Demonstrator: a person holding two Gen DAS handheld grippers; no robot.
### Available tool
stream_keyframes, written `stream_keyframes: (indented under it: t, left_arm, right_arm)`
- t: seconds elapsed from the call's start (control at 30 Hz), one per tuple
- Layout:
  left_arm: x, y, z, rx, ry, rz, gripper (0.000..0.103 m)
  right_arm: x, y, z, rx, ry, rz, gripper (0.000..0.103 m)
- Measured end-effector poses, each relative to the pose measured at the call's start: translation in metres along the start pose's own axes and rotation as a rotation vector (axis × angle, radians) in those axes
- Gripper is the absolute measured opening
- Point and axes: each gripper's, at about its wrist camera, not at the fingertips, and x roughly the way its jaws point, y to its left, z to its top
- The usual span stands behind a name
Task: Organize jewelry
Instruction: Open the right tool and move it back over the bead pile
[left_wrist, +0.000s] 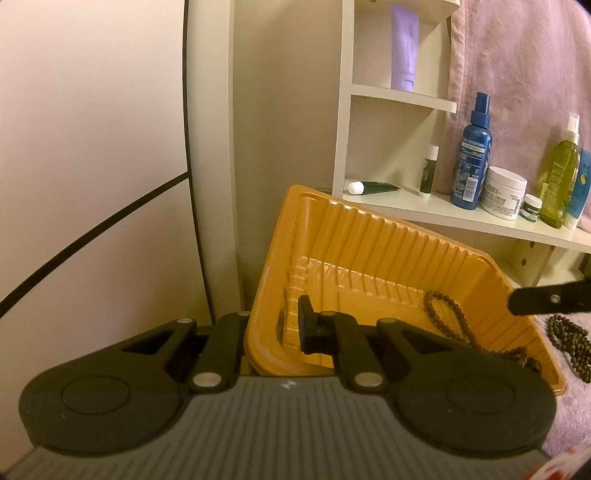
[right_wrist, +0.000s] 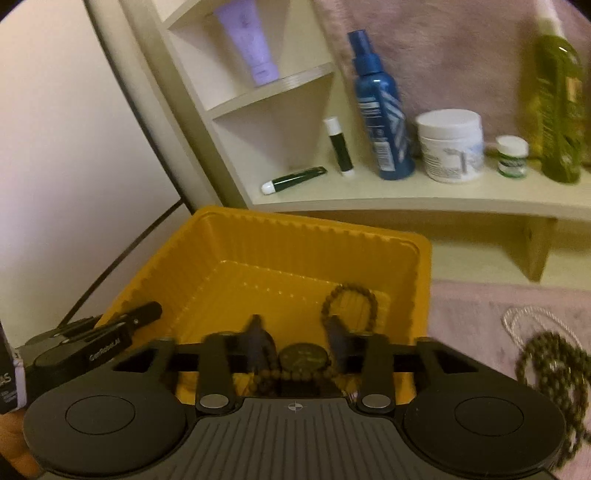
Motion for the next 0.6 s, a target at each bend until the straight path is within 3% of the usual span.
stream_keyframes:
  t: [0.33,0.6]
  left_arm:
    - [0.001,-0.002,0.000,0.000,0.005,0.009,0.011]
    - [0.000,-0.004,0.000,0.005,0.008,0.017,0.011]
  right_arm:
    - [-0.055,-0.037,-0.042,0.049,0.007,-0.113,0.049]
    - [-0.089,-0.085,-0.063,0.109,0.003,-0.273,0.049]
